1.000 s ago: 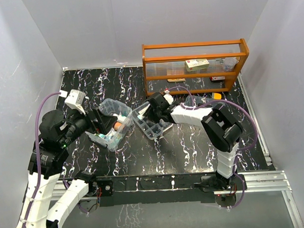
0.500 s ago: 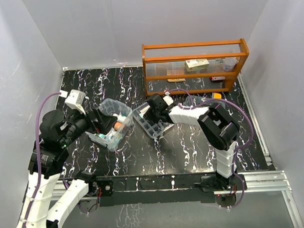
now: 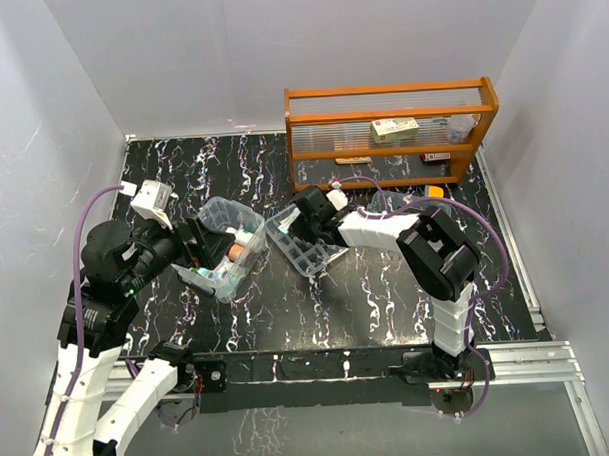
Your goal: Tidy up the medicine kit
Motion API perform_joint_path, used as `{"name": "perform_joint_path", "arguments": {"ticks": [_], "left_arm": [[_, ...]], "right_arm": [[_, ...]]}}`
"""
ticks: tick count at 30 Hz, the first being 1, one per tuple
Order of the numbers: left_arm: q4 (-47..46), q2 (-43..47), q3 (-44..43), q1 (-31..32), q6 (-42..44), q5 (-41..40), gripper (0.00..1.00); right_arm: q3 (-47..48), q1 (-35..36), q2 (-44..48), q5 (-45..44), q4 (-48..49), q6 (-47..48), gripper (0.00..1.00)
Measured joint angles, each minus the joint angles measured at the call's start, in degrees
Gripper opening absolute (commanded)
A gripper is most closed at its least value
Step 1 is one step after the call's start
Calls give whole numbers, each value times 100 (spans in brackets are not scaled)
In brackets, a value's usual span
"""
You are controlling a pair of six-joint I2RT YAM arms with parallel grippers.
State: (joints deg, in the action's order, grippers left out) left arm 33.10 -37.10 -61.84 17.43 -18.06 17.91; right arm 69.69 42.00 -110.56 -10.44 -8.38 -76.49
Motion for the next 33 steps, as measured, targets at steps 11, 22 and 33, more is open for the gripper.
{"name": "perform_joint_path", "arguments": {"ticks": [11,22,33], "left_arm": [[2,4,4,0,2,-17,99],[2,2,4,0,2,-17,99],[-2,-15,13,0,2,-17,99]], "right_arm": [[31,-11,98,-271,214,-17,0],[555,-76,-286,-466,146,-57,0],[555,-127,-339,-415,-105,-85,30]]}}
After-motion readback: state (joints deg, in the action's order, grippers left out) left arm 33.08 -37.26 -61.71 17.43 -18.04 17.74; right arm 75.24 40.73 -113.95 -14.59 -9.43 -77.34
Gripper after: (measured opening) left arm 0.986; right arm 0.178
